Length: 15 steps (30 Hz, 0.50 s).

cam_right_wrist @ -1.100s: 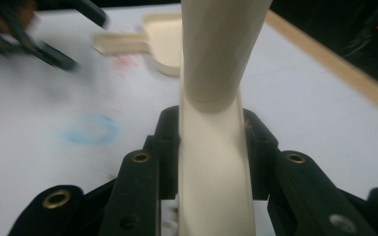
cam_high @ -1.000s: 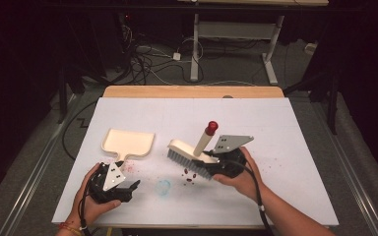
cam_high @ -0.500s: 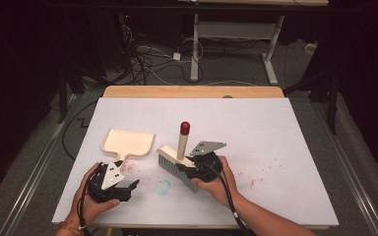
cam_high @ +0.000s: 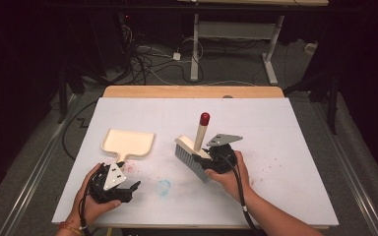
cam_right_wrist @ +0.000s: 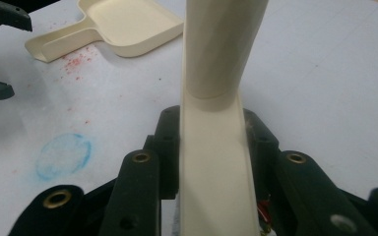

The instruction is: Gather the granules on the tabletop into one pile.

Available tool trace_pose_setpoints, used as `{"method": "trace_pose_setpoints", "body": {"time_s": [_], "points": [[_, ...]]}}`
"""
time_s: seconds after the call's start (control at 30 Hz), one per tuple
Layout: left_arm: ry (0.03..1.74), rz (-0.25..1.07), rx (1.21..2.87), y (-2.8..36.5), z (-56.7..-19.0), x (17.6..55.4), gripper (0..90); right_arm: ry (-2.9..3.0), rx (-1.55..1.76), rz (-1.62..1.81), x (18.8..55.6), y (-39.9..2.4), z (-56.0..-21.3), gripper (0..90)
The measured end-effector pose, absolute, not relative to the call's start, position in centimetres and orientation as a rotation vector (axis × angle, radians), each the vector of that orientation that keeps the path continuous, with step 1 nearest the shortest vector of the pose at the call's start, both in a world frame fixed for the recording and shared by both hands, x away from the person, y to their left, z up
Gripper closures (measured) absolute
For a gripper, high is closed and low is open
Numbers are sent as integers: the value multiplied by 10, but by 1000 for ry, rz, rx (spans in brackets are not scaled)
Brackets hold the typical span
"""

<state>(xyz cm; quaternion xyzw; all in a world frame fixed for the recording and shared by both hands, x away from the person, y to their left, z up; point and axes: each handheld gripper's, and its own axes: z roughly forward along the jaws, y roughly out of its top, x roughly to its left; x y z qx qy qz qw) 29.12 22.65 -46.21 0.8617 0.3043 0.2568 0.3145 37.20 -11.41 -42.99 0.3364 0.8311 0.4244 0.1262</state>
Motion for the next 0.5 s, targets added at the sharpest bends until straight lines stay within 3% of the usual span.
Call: {"method": "trace_pose_setpoints", "body": {"time_s": [0.5], "points": [[804, 676, 2282, 226, -463, 291, 176, 2340, 851, 1259, 356, -145, -392, 672]]}}
